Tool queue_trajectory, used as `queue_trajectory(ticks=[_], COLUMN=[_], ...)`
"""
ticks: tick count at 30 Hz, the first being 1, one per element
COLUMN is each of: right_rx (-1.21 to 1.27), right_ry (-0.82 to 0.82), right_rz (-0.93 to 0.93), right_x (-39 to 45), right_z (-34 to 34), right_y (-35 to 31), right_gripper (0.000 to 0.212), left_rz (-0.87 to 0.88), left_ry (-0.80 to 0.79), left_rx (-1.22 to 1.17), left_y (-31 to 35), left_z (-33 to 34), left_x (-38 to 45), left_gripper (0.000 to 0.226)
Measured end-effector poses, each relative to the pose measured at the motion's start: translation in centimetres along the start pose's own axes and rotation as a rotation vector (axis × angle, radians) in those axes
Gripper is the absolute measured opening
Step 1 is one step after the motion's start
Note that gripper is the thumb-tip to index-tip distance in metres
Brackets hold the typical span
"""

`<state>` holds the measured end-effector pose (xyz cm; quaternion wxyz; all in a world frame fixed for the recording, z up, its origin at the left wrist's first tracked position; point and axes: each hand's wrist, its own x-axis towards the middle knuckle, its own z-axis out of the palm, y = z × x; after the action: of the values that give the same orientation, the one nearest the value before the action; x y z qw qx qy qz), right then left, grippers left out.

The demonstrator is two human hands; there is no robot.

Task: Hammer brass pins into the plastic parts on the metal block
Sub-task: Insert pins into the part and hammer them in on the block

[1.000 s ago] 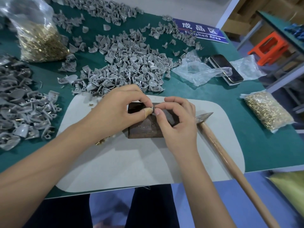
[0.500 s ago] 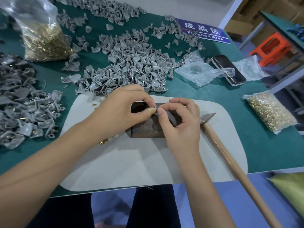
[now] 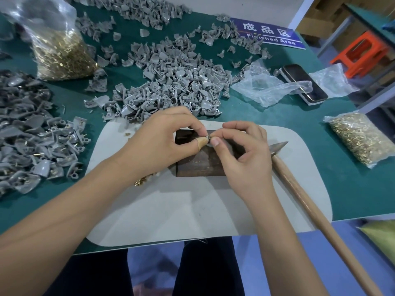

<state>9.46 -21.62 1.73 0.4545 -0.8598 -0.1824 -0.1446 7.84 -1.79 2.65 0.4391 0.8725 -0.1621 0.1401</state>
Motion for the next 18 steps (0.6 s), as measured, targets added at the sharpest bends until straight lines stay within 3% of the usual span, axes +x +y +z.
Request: queue_trajectory(ticks=[7, 18], right_rx=[-0.064, -0.053], right_ry=[0.123, 0.140], right_rz=[-0.054, -0.071], right_x=[-1.1, -1.0], right_z=[0.7, 0.9], right_y=[0.1, 0.0], right_gripper=[0.008, 0.009], left_rz=[0.036, 0.023], left_ry=[-0.011, -0.017], left_rx=[-0.023, -0.027], left_y=[-0.2, 0.0], left_z=[0.0, 0.1], left_x=[0.3, 0.2], left_gripper=[0.004, 0.004])
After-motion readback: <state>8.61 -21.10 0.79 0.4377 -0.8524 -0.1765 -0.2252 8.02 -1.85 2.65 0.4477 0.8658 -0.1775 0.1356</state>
